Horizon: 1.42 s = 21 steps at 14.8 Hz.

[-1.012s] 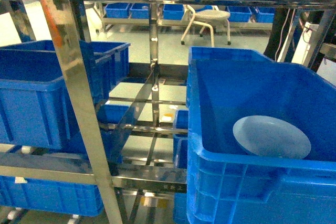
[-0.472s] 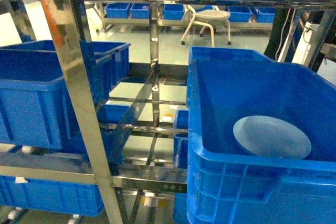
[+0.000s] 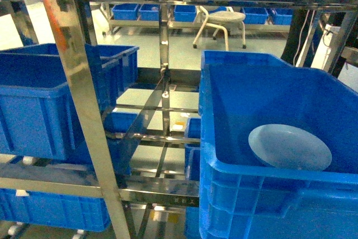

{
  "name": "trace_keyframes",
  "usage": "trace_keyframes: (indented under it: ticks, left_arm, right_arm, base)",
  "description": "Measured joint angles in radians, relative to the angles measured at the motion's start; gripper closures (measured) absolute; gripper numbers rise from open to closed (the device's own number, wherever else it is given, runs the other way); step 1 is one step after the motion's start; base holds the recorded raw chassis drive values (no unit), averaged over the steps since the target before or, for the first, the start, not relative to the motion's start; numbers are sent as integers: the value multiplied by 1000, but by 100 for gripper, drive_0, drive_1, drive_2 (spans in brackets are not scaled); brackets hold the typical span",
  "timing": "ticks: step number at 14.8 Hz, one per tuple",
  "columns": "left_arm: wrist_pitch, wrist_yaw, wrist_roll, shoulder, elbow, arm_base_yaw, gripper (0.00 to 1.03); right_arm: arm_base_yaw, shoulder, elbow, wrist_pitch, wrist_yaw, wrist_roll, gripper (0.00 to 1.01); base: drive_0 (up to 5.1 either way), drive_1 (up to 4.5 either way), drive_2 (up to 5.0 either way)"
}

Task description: Place blue tray on left shelf second layer neatly

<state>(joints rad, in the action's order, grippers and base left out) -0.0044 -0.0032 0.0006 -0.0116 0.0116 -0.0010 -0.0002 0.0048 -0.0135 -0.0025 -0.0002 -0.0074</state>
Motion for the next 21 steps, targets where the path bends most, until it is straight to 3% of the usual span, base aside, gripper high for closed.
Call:
trace_keyframes:
  ticks: [4, 5, 11, 12, 21]
  left_arm:
    - [0, 3, 0, 0, 0, 0, 5]
    - [0, 2, 0, 0, 0, 0, 5]
    - [0, 2, 0, 0, 0, 0, 5]
    - [0, 3, 0, 0, 0, 0, 5]
    - [0, 3, 0, 0, 0, 0, 5]
  right_arm:
    - [0, 0, 0, -3, 0, 0, 99]
    - [0, 0, 0, -3, 0, 0, 95]
    - [0, 0, 0, -3, 0, 0, 9]
    - [0, 0, 0, -3, 0, 0, 2]
    - [0, 0, 0, -3, 0, 0, 3]
  base:
    - [0, 0, 0]
    - [0, 0, 0]
    - [0, 0, 0]
    - [0, 0, 0]
    - [0, 0, 0]
